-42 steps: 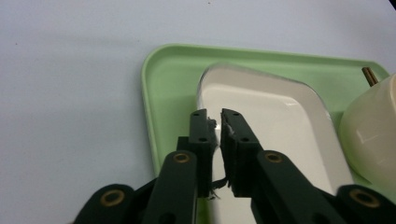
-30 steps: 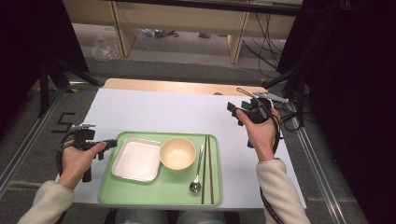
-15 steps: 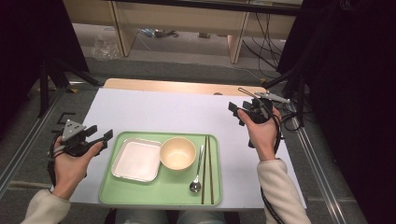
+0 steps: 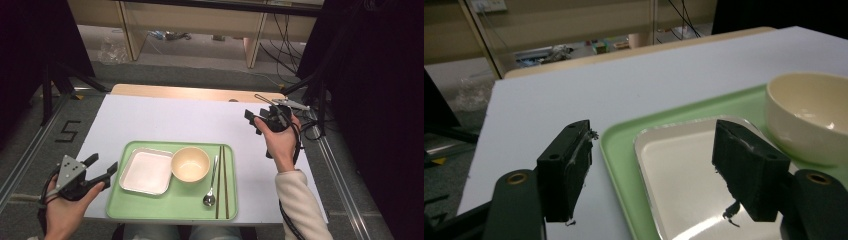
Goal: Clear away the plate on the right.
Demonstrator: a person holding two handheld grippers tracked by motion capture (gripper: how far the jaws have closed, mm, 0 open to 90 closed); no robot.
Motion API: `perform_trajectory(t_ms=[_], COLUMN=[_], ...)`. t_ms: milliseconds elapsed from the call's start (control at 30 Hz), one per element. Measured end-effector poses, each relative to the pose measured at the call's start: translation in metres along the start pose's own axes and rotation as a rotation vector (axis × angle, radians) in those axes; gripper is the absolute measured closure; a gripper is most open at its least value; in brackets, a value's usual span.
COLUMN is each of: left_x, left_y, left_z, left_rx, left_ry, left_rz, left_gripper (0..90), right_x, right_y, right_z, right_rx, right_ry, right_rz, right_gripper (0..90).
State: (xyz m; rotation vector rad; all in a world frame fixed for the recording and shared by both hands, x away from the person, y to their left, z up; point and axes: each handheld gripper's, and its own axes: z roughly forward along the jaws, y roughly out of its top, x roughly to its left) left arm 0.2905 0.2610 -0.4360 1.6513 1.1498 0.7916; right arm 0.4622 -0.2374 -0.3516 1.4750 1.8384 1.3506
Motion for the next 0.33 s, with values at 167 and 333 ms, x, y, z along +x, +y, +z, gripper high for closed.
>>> perform_trajectory(t_ms=[167,333], left_x=[0.0021,0.0015], left_y=[-0.005,-0.0052], left_z=[-0.0048,-0.0021], left_rx=[0.017,0.026], left_ry=[-0.001,-0.008], left_rz=[-0.013,-0.008], left_gripper=[31.3,31.3], right_x=[-0.0003,-0.0001], right_y=[-0.0008,-0.0026], right_z=[0.0021,0.005], right_rx=[0.0,0.008], right_ry=[0.005,0.007], right_rz=[-0.001,0.005], right_gripper=[36.1,36.3])
